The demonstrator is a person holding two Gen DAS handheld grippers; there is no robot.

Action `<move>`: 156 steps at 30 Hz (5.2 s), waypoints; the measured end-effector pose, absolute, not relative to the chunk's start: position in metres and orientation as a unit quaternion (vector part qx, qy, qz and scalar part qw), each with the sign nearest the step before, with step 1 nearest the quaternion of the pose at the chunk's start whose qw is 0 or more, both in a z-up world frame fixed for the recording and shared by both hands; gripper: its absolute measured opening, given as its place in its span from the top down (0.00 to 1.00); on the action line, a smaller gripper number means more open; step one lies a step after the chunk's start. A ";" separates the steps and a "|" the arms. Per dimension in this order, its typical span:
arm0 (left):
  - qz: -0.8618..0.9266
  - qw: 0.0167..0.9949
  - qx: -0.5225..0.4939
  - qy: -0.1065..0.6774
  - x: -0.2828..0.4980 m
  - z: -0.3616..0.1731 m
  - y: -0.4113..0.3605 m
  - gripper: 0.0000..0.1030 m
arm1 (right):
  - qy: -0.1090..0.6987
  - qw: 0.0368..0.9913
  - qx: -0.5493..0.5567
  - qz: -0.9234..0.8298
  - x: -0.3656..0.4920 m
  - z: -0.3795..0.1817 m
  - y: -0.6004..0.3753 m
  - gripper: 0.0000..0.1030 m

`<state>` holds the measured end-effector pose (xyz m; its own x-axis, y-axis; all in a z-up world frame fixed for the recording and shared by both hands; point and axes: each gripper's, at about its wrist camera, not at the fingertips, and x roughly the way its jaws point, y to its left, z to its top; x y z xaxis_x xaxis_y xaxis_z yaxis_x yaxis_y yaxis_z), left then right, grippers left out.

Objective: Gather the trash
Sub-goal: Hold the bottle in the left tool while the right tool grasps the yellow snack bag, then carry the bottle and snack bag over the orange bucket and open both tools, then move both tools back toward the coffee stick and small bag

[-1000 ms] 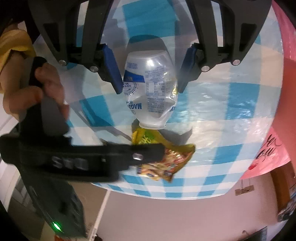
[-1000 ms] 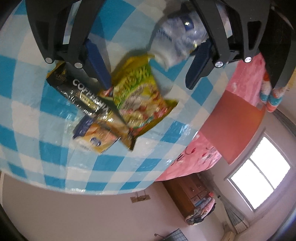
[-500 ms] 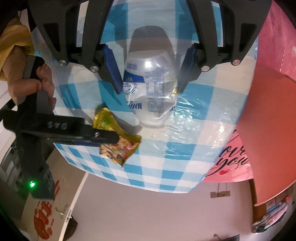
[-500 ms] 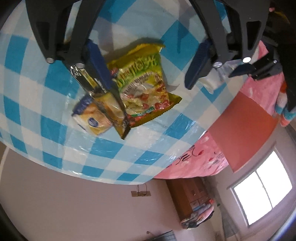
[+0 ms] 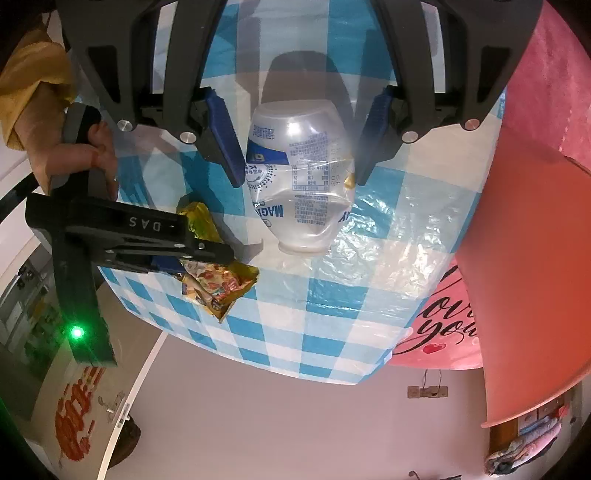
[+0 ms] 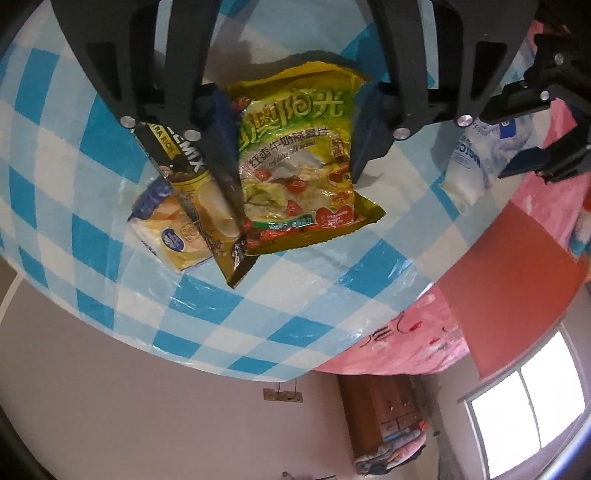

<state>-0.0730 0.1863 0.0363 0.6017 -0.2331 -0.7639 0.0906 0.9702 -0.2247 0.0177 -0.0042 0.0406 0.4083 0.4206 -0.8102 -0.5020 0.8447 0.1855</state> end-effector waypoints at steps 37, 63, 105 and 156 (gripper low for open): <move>-0.116 0.935 -0.085 0.325 -0.115 0.120 0.203 0.41 | 0.439 0.842 0.101 0.296 -0.041 0.140 -0.017 0.68; 0.097 0.954 -0.113 0.262 -0.097 0.180 0.372 0.41 | 0.399 0.788 0.056 0.466 0.003 0.230 0.202 0.68; 0.050 0.955 -0.089 0.277 -0.115 0.170 0.284 0.12 | 0.326 0.903 0.039 0.278 -0.075 0.170 0.036 0.08; -0.075 0.904 -0.082 0.414 -0.025 0.083 0.093 0.11 | 0.352 0.921 0.149 0.078 -0.057 0.069 -0.192 0.08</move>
